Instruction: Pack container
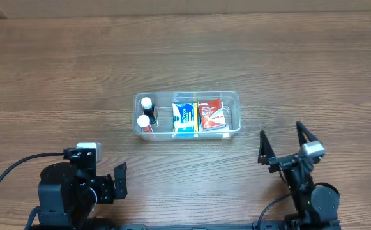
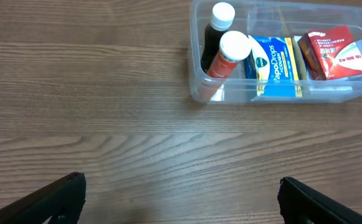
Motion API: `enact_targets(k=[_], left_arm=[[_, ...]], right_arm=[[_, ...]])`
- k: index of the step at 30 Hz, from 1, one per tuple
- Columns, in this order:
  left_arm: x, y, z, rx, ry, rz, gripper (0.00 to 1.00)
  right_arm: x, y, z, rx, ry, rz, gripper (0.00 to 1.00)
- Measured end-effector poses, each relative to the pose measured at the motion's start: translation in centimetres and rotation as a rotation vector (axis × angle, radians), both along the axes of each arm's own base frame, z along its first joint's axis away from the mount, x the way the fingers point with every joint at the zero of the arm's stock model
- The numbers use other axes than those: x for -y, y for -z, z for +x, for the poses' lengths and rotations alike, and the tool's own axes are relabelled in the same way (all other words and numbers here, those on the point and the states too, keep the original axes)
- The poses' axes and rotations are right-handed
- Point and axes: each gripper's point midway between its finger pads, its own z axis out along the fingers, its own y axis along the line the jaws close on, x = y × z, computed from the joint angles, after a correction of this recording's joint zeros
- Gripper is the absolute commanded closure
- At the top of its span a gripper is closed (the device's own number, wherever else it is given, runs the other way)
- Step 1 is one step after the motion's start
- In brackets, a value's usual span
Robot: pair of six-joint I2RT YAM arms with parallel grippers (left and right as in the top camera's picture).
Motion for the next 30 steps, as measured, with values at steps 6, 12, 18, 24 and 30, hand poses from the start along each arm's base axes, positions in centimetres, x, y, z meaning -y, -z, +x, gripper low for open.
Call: enact_targets(k=[6, 12, 18, 24, 30], left_arm=[[0.0, 0.0, 0.0, -0.001, 0.0, 0.0, 0.0], [0.0, 0.0, 0.0, -0.001, 0.0, 0.0, 0.0], [0.0, 0.0, 0.0, -0.001, 0.0, 0.0, 0.0], [0.0, 0.0, 0.0, -0.001, 0.0, 0.0, 0.0], [0.0, 0.0, 0.0, -0.001, 0.0, 0.0, 0.0]], right_arm=[[-0.3, 2.2, 0.0, -0.089, -0.016, -0.016, 0.0], [-0.4, 2.2, 0.0, -0.09, -0.022, -0.016, 0.0], [-0.4, 2.2, 0.0, -0.091, -0.022, -0.014, 0.0], [-0.4, 2.2, 0.0, -0.09, -0.022, -0.014, 0.0], [-0.4, 2.2, 0.0, -0.091, -0.022, -0.013, 0.0]])
